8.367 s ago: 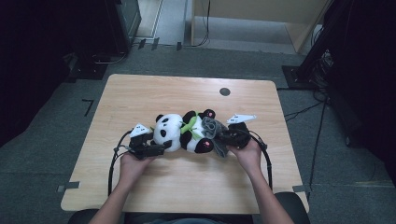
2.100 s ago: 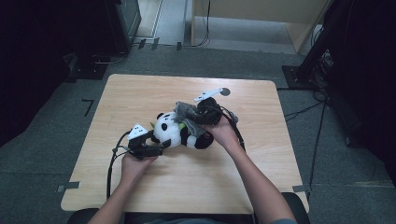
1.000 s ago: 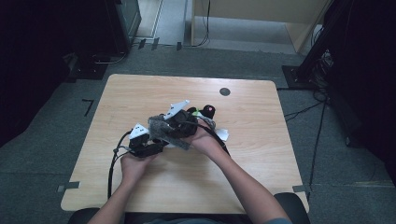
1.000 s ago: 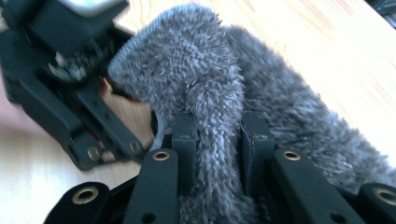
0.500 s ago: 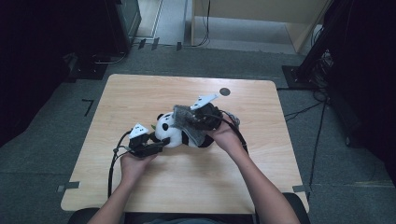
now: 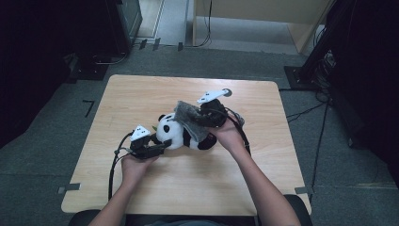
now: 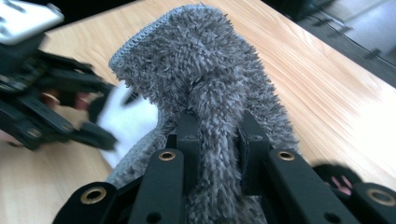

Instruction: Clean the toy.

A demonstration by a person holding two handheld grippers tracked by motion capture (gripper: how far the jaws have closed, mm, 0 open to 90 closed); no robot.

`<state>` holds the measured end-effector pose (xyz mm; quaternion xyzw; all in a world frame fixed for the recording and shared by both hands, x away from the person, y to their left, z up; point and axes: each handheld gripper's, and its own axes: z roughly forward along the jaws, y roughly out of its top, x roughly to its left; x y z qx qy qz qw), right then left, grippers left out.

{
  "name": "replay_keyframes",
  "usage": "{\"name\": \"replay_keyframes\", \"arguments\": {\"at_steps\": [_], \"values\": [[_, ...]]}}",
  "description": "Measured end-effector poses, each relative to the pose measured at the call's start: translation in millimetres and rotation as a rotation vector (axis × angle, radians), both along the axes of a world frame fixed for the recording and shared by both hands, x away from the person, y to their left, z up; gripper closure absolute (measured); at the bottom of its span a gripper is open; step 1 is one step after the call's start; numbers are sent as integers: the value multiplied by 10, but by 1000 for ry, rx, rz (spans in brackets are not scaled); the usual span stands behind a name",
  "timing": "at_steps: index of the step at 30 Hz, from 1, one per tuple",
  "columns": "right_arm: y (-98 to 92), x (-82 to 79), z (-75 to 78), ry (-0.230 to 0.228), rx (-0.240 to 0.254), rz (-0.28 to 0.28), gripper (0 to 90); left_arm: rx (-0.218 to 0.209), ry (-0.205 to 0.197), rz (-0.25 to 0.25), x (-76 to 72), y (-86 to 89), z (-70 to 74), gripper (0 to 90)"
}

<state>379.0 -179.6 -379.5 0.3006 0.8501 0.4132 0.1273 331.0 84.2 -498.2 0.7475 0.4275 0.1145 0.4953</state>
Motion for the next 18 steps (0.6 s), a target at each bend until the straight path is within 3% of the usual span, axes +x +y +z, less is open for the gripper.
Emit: {"name": "replay_keyframes", "arguments": {"at_steps": [4, 11, 12, 13, 15, 16, 18], "values": [[231, -36, 45, 5, 8, 53, 752, 4, 0, -1, 3, 7, 3, 376], [610, -44, -100, 38, -27, 120, 737, 6, 4, -2, 1, 9, 9, 374], [651, -47, -125, 47, -34, 127, 715, 3, 6, 0, 1, 9, 9, 374], [723, -32, -198, 65, -55, 157, 600, -2, 10, 1, 1, 8, 9, 368], [753, -26, -237, 82, -69, 173, 581, -3, 21, 3, 7, 12, 5, 366], [762, -56, -250, 48, -103, 174, 629, 0, 18, 1, 5, 12, 7, 363], [739, -65, -242, 41, -114, 173, 662, 4, 17, 0, 3, 9, 8, 363]]}}
